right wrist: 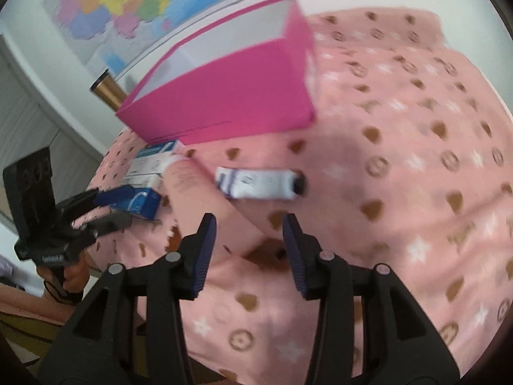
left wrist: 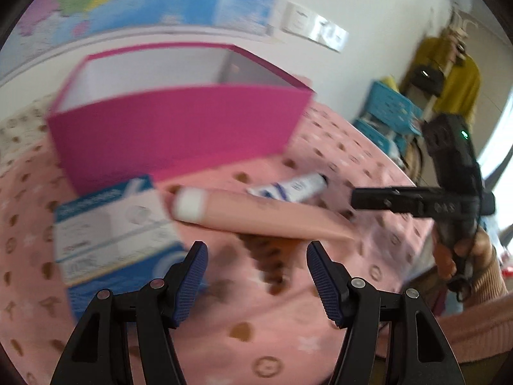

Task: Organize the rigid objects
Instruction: 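Move the right gripper back toward the remaining items on the bedspread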

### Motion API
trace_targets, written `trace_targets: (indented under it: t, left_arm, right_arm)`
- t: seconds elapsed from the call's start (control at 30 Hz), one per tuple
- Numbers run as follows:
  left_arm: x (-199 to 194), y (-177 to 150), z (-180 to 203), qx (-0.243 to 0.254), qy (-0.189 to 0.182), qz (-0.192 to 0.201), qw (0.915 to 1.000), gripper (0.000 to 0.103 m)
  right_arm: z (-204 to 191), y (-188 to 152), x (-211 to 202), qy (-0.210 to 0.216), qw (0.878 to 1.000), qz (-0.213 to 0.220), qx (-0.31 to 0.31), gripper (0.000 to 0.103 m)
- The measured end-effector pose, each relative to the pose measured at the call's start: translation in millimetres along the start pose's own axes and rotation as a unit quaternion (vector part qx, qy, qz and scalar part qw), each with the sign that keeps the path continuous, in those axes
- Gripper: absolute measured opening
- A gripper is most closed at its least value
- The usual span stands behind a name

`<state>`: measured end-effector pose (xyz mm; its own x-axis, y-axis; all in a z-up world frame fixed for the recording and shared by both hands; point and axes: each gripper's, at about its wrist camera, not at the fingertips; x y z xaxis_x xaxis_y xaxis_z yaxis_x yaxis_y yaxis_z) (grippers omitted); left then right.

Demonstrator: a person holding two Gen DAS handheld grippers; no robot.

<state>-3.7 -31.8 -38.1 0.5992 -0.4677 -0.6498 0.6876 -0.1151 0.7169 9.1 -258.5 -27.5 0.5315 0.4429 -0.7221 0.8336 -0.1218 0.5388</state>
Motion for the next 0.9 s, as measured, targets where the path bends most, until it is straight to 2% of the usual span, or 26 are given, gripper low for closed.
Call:
trace_targets:
  t: [0.13, 0.27, 0.47, 0.7, 0.9]
  left_arm:
    - [22, -8, 17, 0.020, -0.007, -0.033, 0.9992, 0.065]
    - [35, -5, 21, 0.025, -0.010, -0.049, 0.9984, 0.065]
    - [49, 10, 27, 0.030, -0.023, -0.049, 0.9981, 0.066]
    - [69, 31, 18, -0.001, -0.031, -0.050, 0.9982, 0.066]
    - [79, 35, 24, 0.010, -0.011, -0.056, 0.9983, 0.066]
  right_arm:
    - [10, -12, 4, -0.003, 1.000, -0.010, 0.021, 0.045]
    - [13, -18, 8, 0.010, 0.999, -0.010, 0.029, 0.045]
    - [19, -22, 6, 0.030, 0.999, 0.000, 0.042, 0.045]
    - [25, -24, 2, 0.037, 0.998, 0.007, 0.050, 0.045]
    - [20, -27, 4, 0.030, 0.999, 0.011, 0.031, 0.045]
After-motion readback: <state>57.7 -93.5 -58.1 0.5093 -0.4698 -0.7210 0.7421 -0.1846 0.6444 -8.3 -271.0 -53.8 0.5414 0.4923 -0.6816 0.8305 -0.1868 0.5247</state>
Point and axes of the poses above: each gripper's, at about its wrist camera, not at the fingertips, and x roughly the way its jaws point, z to its right, y to its top, and after that the axes turned 6 degrees about z, right-handed
